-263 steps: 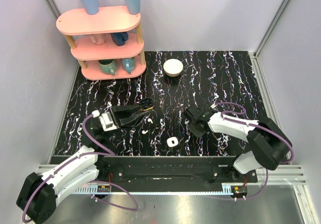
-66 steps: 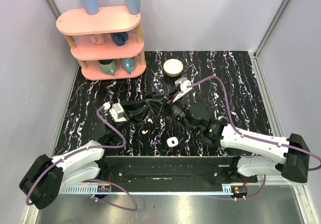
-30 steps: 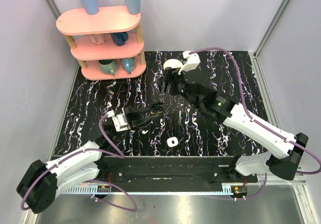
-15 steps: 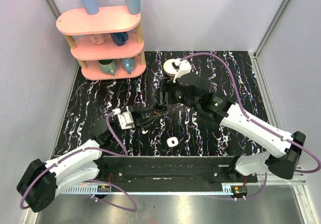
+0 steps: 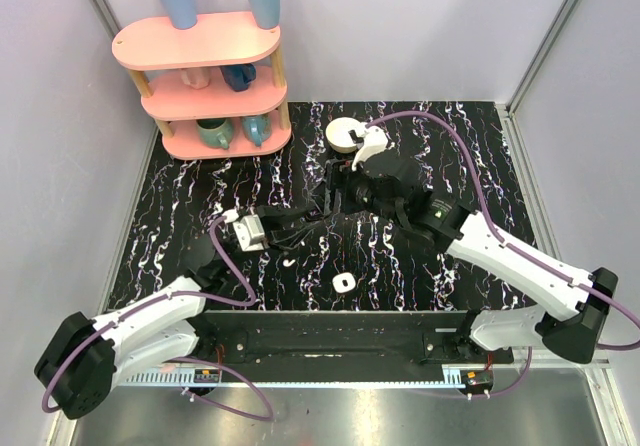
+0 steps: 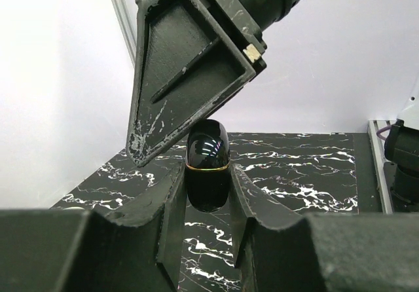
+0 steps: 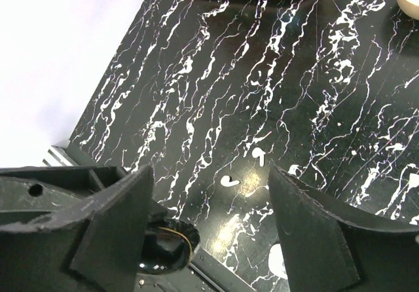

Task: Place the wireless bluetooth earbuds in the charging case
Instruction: Close the charging case with the earbuds.

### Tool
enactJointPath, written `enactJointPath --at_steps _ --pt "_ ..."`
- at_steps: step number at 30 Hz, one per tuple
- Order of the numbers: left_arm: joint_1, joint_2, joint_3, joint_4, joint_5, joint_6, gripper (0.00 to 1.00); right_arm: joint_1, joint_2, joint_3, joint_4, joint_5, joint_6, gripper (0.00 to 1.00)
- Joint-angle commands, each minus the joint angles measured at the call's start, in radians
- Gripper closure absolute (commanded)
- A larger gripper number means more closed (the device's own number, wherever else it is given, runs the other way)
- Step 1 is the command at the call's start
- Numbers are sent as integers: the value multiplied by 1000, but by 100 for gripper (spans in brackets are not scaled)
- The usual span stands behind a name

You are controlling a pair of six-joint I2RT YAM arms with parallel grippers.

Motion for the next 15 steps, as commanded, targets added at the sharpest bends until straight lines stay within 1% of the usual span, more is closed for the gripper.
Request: enactJointPath --at_steps 1,5,7,10,11,12,13,14,15 --pt "-1 -17 26 93 -71 -18 100 4 -42 -35 7 -24 -12 22" --pt "-1 -12 30 84 -91 -40 100 4 -62 -53 13 -4 -11 23" --pt "-1 -8 47 58 -94 -53 100 4 -82 -70 26 48 -4 21" --pt "-1 -3 99 -63 -122 -121 100 6 -112 -92 50 150 -24 19" --pt "-1 2 111 -135 -140 -177 100 4 -123 -96 53 216 -32 18" --pt "-1 6 139 -168 -147 -205 100 3 -126 -101 53 250 -40 18" --pt "-1 21 153 -233 -151 -269 100 1 -132 -104 53 285 -55 18" --pt "2 35 171 -270 -141 -294 100 -1 -144 -109 53 337 -61 18" --pt "2 49 211 -312 -130 -314 100 -5 -154 -119 52 356 -63 18"
